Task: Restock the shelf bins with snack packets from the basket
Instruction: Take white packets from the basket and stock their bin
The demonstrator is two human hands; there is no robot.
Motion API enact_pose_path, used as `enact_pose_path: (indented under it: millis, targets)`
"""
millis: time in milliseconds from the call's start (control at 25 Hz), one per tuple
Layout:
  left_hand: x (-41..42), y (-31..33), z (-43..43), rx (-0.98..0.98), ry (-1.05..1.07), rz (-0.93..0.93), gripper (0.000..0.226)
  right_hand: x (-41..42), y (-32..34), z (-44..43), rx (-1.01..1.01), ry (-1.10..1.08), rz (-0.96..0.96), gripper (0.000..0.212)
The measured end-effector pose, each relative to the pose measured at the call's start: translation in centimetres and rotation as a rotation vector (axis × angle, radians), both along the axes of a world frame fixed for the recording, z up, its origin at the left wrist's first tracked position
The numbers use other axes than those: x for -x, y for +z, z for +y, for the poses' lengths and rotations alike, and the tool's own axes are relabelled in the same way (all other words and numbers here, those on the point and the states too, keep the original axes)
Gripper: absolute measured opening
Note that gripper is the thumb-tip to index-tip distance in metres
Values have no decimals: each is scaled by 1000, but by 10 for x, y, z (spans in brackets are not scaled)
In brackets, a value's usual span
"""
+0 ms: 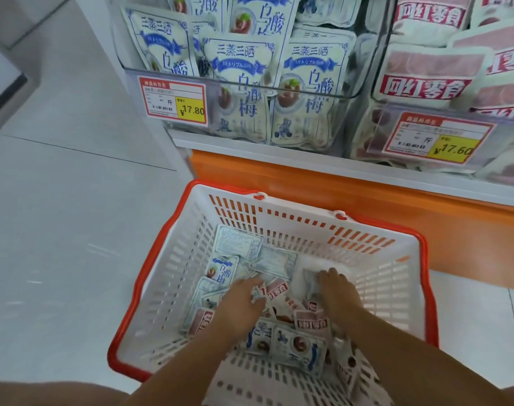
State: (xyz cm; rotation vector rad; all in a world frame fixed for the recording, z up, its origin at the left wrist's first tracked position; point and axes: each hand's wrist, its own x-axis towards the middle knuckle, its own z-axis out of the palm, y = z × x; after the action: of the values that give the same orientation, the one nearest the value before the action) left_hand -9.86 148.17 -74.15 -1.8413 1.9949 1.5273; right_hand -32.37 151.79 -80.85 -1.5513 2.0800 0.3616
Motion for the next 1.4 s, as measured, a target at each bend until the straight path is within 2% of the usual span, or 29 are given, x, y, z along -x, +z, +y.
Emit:
enact_pose_path:
  millis: [160, 320, 400, 480, 560, 640, 680, 720, 800, 920, 1080, 1200, 1320, 1400]
  targets:
    - [4, 3, 6, -28, 22, 21, 41, 1, 7, 8, 0, 20, -20, 43]
    - [5, 9, 15, -8, 35, 46, 44, -1, 3, 10, -3, 16, 12, 69]
    - [3, 7, 16, -14, 40, 55, 45, -2, 4, 3, -6, 73, 44, 62]
    - [-1, 5, 13, -15, 54, 38, 45, -8, 8, -3, 15, 101, 23, 44]
    - [-3, 5, 6, -21, 77, 41, 48, -15, 18, -10, 48, -125, -224, 31]
    - [3, 12, -3, -97, 170, 151, 62, -19, 36, -20, -13, -468, -630, 35]
    - [7, 17, -8, -170, 262, 225, 70, -17, 49, -26, -58, -573, -800, 33]
    - [10, 24, -12, -237, 352, 299, 74, -16, 65, -30, -105, -621, -935, 28]
    - [9, 33, -20, -360, 487, 443, 66, -15, 95, -33, -168, -605, -1148, 22]
    - [3, 46, -24, -479, 588, 626, 40, -15, 124, -27, -108, -570, -1207, 33]
    - [6, 67, -19, -416, 583, 673, 23, -17, 146, -8, 26, -784, -1334, 46]
    - [7, 84, -13, -382, 589, 692, 30, -22, 160, 4, 110, -670, -1315, 40]
    - [14, 103, 0, -397, 600, 769, 7, -30, 175, 12, 266, -697, -1312, 33]
    - [20, 115, 12, -370, 545, 769, 6, -34, 184, 19, 320, -709, -1347, 32]
